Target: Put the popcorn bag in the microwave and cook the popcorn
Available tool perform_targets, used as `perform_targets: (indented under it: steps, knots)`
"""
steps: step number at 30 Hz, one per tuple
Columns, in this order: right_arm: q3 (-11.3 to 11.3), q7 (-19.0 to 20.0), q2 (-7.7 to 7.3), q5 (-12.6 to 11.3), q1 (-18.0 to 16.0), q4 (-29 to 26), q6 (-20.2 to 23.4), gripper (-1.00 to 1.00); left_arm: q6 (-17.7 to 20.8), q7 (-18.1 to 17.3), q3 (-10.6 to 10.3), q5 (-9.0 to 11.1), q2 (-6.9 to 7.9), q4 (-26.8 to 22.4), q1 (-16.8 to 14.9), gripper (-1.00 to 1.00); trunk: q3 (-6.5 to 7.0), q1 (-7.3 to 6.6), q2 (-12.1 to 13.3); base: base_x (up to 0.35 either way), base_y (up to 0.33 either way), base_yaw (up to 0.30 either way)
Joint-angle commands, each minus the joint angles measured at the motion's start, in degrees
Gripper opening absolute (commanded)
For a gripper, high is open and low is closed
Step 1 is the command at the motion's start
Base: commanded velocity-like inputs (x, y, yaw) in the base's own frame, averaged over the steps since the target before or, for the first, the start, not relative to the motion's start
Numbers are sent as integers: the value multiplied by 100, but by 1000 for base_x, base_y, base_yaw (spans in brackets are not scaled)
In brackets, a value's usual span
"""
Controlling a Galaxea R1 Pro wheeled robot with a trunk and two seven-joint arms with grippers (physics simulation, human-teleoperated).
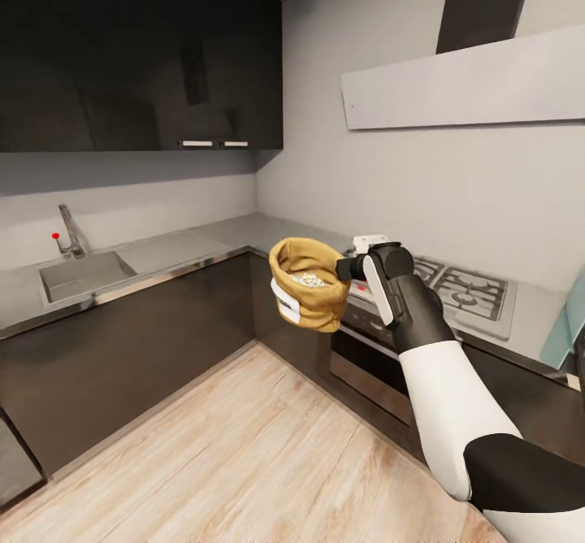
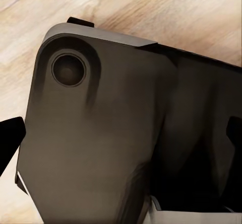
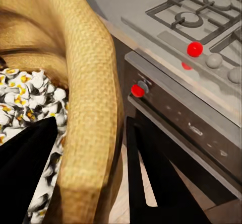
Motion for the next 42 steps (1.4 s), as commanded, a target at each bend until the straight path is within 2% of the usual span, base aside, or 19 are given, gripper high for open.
perform_targets:
  steps: [1,10,16,33,42]
  knots:
    - [7,-32,0,-20,-6,-3,23,-100,-15,-5,5,29,-2,1,-2,100,-7,0,-5,-12,0,0]
    - [9,-38,0,-23,-4,67,23,-100,-15,-7,2,25,-6,1,-2,100,-7,0,-5,-57,0,0]
    - [7,-41,-56,-20,-4,328,23,-100,-15,-7,1,24,-8,1,-2,100,-7,0,-5,-323,0,0]
    - [7,-33,-71,-17,-3,320,23,-100,-15,-7,2,36,-8,1,-2,100,-7,0,-5,-339,0,0]
    - [7,-32,-79,-13,-7,344,23,-100,-15,-7,10,36,1,1,-2,100,-7,0,-5,-38,0,0]
